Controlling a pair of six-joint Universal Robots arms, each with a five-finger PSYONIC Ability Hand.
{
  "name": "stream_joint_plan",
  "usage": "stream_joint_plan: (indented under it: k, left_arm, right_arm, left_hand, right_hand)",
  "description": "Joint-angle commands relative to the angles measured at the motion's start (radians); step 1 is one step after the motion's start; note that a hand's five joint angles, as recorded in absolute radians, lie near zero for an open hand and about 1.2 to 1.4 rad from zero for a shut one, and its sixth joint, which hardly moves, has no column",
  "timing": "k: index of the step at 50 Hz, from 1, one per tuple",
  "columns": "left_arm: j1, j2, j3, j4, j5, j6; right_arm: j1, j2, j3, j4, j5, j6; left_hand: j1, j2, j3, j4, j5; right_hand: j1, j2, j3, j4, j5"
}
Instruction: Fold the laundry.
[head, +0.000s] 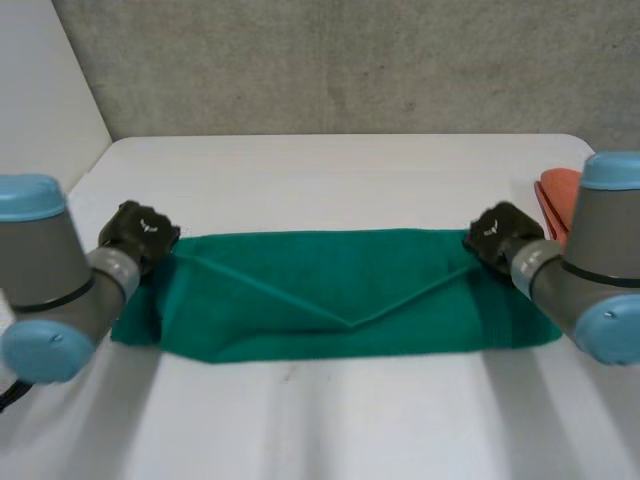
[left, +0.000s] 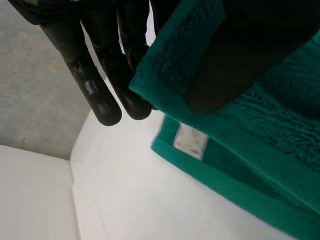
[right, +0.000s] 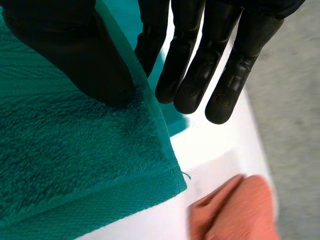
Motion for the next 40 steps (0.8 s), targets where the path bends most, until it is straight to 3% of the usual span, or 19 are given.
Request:
stream_joint_plan:
  k: [1, 9, 21, 23, 24, 25, 26, 27, 31, 33, 36, 40]
  left_arm:
    - [-0.028, -0.226, 0.246, 0.102, -0.114, 0.015]
    - [-0.03, -0.383, 0.428, 0.112, -0.146, 0.013]
    - [-0.044, -0.464, 0.524, 0.115, -0.174, 0.013]
    - [-0.048, -0.468, 0.525, 0.115, -0.172, 0.013]
    - [-0.05, -0.469, 0.525, 0.115, -0.172, 0.013]
    - [-0.056, -0.469, 0.525, 0.116, -0.177, 0.012]
    - [-0.057, -0.469, 0.525, 0.116, -0.182, 0.012]
    - [-0.06, -0.469, 0.525, 0.116, -0.189, 0.012]
    - [-0.07, -0.457, 0.521, 0.116, -0.252, -0.002]
    - [-0.071, -0.428, 0.505, 0.115, -0.274, -0.005]
    - [-0.07, -0.336, 0.45, 0.112, -0.272, -0.031]
    - [-0.068, -0.229, 0.345, 0.115, -0.261, -0.092]
  right_arm:
    - [0.015, 0.164, -0.19, -0.137, 0.026, -0.013]
    - [0.016, 0.319, -0.389, -0.161, 0.031, -0.013]
    - [0.024, 0.445, -0.553, -0.178, 0.034, -0.01]
    - [0.024, 0.459, -0.57, -0.18, 0.043, -0.009]
    - [0.029, 0.471, -0.587, -0.181, 0.057, -0.006]
    - [0.032, 0.475, -0.595, -0.183, 0.066, -0.003]
    - [0.035, 0.476, -0.602, -0.183, 0.078, 0.0]
    - [0.039, 0.476, -0.607, -0.184, 0.087, 0.002]
    - [0.039, 0.421, -0.601, -0.183, 0.101, 0.098]
    - [0.03, 0.344, -0.58, -0.169, 0.101, 0.218]
    - [0.026, 0.222, -0.514, -0.129, 0.089, 0.36]
    - [0.01, 0.082, -0.41, -0.021, 0.022, 0.428]
  left_hand:
    - [0.282, 0.201, 0.204, 0.197, 0.235]
    - [0.282, 0.201, 0.204, 0.197, 0.235]
    - [0.276, 0.196, 0.199, 0.192, 0.229]
    - [-0.007, -0.087, -0.085, -0.092, -0.054]
    - [-0.174, -0.255, -0.252, -0.259, -0.221]
    - [-0.545, -0.625, -0.623, -0.63, -0.592]
    - [-0.735, -0.815, -0.812, -0.819, -0.782]
    - [-0.908, -0.989, -0.986, -0.993, -0.955]
    - [-0.94, -1.02, -1.018, -1.025, -0.987]
    - [-0.94, -1.02, -1.018, -1.025, -0.987]
    - [-0.94, -1.02, -1.018, -1.025, -0.987]
    - [-0.94, -1.02, -1.018, -1.025, -0.987]
  right_hand:
    - [0.412, 0.224, 0.217, 0.209, 0.225]
    - [0.412, 0.224, 0.217, 0.209, 0.225]
    - [0.412, 0.224, 0.217, 0.209, 0.225]
    - [0.139, -0.049, -0.056, -0.065, -0.048]
    - [-0.183, -0.37, -0.377, -0.386, -0.369]
    - [-0.43, -0.618, -0.625, -0.633, -0.617]
    - [-0.726, -0.914, -0.921, -0.929, -0.913]
    - [-0.81, -0.998, -1.004, -1.013, -0.996]
    - [-0.81, -0.998, -1.004, -1.013, -0.996]
    - [-0.81, -0.998, -1.004, -1.013, -0.996]
    - [-0.81, -0.998, -1.004, -1.013, -0.996]
    - [-0.81, -0.998, -1.004, -1.013, -0.996]
